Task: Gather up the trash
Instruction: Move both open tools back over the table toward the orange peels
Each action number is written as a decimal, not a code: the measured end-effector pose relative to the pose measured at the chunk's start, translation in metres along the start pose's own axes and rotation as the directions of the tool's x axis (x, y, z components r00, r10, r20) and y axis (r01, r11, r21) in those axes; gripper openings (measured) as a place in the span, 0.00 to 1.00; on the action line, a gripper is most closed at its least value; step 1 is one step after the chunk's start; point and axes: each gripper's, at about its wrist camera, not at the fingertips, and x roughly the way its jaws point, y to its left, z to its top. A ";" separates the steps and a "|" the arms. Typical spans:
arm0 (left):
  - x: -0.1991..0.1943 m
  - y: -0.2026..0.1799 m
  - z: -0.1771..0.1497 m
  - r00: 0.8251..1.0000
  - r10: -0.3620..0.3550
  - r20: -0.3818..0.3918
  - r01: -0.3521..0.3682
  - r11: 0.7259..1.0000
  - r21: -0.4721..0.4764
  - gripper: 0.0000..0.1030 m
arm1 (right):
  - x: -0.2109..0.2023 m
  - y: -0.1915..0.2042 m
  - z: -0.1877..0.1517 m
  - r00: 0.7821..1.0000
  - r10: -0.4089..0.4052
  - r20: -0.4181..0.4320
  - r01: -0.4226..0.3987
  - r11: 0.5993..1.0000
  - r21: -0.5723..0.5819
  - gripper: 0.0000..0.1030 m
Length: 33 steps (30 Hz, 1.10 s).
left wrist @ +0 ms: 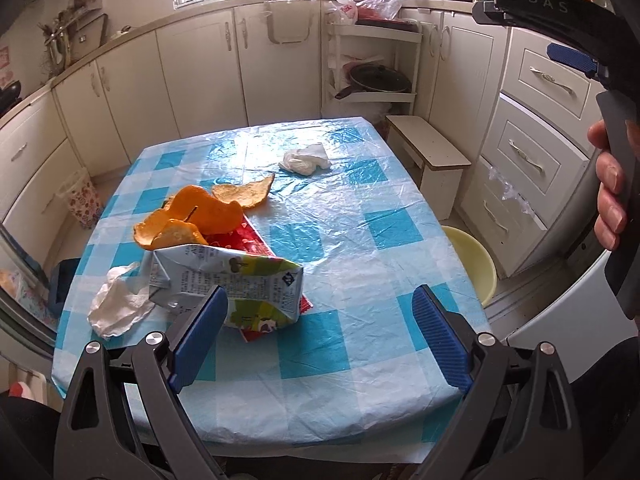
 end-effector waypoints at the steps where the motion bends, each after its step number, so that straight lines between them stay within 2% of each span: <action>1: -0.001 0.004 0.000 1.000 0.005 0.001 -0.005 1.000 -0.005 0.87 | 0.000 0.003 -0.001 1.000 0.003 -0.001 -0.003 1.000 -0.006 0.93; 16: -0.010 0.072 -0.005 0.997 0.077 0.003 -0.076 0.991 -0.114 0.87 | 0.012 0.047 -0.015 0.994 0.087 -0.064 -0.093 0.990 -0.106 0.93; 21: -0.011 0.095 -0.007 0.995 0.096 -0.011 -0.096 0.983 -0.154 0.87 | 0.017 0.063 -0.021 0.986 0.133 -0.098 -0.147 0.979 -0.142 0.93; 26: -0.013 0.126 -0.011 0.993 0.120 -0.016 -0.121 0.969 -0.213 0.87 | 0.027 0.076 -0.029 0.960 0.225 -0.169 -0.248 0.960 -0.130 0.93; 33: -0.003 0.170 -0.020 0.987 0.141 -0.075 -0.157 0.941 -0.299 0.87 | 0.037 0.114 -0.043 0.913 0.312 -0.265 -0.359 0.921 -0.152 0.93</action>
